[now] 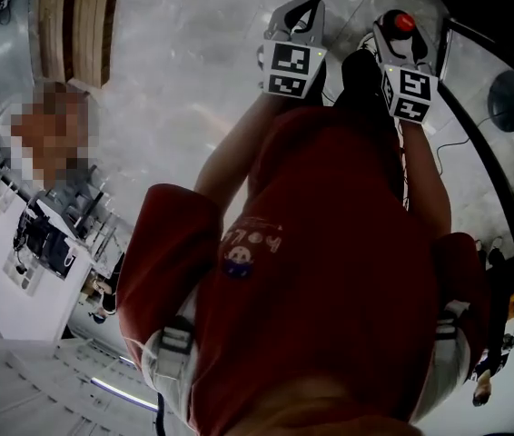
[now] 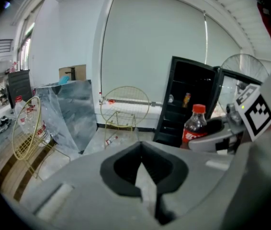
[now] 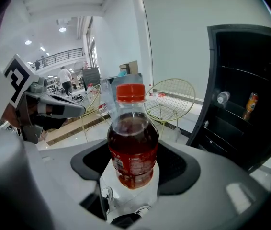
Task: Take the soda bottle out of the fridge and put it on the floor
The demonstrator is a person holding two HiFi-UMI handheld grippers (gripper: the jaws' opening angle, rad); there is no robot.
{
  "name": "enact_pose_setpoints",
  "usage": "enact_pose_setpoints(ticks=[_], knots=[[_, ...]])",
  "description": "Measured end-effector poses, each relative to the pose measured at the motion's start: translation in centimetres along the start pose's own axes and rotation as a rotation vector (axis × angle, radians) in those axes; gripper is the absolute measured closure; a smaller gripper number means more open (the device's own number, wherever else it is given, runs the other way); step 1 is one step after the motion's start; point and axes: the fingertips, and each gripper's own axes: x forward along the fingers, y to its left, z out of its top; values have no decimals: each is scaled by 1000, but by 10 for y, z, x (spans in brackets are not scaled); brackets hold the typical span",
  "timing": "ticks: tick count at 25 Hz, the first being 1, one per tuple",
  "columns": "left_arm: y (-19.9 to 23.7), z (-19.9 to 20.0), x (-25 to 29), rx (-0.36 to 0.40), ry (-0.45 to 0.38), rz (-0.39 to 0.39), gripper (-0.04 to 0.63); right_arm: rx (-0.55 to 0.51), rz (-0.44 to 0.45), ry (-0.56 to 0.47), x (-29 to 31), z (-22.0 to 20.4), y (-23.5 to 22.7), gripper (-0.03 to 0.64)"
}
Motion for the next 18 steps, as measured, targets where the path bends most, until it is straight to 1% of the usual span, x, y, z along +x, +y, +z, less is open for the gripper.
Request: enact_pose_setpoints(ticks=[3, 6, 10, 14, 18], knots=[[6, -11, 9, -2, 12, -11, 597, 4, 0, 18, 12, -13, 2, 319], [16, -23, 18, -12, 27, -5, 597, 2, 7, 36, 26, -24, 5, 319], [30, -51, 47, -30, 58, 3, 597, -8, 18, 51, 62, -41, 0, 319], [45, -87, 84, -43, 84, 0, 597, -12, 23, 69, 106, -68, -9, 319], [60, -135, 137, -19, 102, 2, 595, -9, 31, 91, 159, -112, -23, 319]])
